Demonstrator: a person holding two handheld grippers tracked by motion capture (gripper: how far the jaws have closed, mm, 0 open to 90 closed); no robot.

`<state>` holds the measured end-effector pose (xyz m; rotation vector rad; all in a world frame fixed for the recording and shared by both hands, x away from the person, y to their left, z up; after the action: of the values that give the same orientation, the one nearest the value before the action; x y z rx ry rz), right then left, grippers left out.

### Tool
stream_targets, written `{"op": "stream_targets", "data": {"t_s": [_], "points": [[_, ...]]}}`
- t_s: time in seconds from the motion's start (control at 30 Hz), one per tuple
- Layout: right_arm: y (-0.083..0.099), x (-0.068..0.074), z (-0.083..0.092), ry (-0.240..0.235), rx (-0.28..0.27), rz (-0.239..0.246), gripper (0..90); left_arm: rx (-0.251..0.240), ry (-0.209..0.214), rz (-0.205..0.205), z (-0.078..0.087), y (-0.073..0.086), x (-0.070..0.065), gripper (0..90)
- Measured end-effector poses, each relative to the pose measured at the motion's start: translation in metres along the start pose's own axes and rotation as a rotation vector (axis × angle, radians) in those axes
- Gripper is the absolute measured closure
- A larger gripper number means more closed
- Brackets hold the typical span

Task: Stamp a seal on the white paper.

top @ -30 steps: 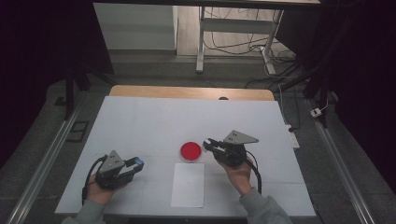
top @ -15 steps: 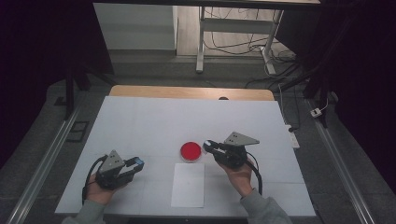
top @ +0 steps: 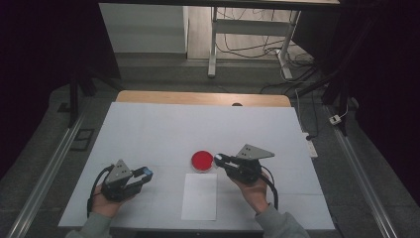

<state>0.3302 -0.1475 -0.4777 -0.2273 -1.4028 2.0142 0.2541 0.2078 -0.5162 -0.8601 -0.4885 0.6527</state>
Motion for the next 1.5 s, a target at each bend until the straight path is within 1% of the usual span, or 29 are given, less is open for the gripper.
{"op": "stream_targets", "data": {"t_s": [0.17, 0.27, 0.53, 0.77, 1.03, 1.3, 1.33, 1.5], "points": [[0.001, 0.003, 0.001, -0.009, 0.004, 0.000, 75.8, -0.001, 0.000, 0.000, 0.000, 0.000, 0.000, 65.4], [0.003, 0.005, 0.002, -0.027, 0.014, -0.010, 75.8, -0.002, 0.000, 0.001, 0.001, 0.000, 0.000, 65.4], [0.009, 0.012, 0.003, -0.052, 0.038, -0.004, 75.8, 0.000, -0.001, 0.002, 0.000, 0.001, 0.001, 65.4], [0.012, 0.019, 0.003, -0.067, 0.046, 0.010, 75.8, 0.000, 0.000, 0.002, 0.000, 0.000, 0.000, 65.4], [0.015, 0.024, 0.002, -0.088, 0.069, 0.019, 75.8, 0.002, 0.001, 0.001, 0.000, 0.001, 0.000, 65.4], [0.019, 0.032, -0.001, -0.114, 0.093, 0.038, 75.8, 0.002, 0.001, 0.000, 0.000, 0.001, 0.001, 65.4], [0.020, 0.033, -0.002, -0.118, 0.087, 0.034, 75.8, 0.002, 0.001, 0.000, 0.000, 0.001, 0.001, 65.4], [0.022, 0.037, -0.005, -0.132, 0.110, 0.046, 75.8, 0.002, 0.001, 0.001, 0.000, 0.001, 0.000, 65.4]]}}
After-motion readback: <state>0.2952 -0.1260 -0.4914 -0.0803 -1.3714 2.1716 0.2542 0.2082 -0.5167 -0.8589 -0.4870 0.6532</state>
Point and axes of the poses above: each handheld gripper's, and its own axes: z roughly backward along the jaws, y roughly out of its underside, x roughly to its left, the point moved 2 cm from there along -z, roughly forward along the jaws, and after that the axes turned 11 degrees about -z, right-handed, at the moved point
